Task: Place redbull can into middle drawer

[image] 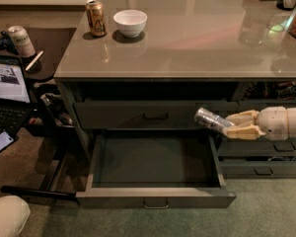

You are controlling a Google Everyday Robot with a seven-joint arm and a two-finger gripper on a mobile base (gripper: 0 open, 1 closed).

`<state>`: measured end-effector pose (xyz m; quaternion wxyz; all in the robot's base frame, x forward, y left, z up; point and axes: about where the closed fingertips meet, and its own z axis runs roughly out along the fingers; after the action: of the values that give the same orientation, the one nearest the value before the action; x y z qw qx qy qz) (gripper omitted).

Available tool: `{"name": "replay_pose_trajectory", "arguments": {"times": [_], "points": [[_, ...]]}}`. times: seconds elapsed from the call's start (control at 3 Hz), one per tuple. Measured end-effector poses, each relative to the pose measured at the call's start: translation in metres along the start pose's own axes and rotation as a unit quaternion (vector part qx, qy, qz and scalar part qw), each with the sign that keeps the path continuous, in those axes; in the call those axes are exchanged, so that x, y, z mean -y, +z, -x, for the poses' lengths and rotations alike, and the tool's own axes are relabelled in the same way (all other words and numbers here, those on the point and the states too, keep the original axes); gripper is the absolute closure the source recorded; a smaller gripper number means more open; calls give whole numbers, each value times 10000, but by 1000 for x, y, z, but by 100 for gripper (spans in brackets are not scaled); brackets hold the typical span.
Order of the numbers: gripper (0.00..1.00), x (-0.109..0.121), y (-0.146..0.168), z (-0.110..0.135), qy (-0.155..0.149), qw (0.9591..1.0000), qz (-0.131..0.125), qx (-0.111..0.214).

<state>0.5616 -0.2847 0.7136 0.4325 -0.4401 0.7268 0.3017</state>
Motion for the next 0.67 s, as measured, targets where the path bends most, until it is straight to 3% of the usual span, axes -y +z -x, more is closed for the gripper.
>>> {"name": "replay_pose_trajectory", "arguments": {"times": [0.33,0.67], "points": [[100,9,28,-34,37,9999,52,-153],[100,22,66,-75,237,9995,-96,-161]]}}
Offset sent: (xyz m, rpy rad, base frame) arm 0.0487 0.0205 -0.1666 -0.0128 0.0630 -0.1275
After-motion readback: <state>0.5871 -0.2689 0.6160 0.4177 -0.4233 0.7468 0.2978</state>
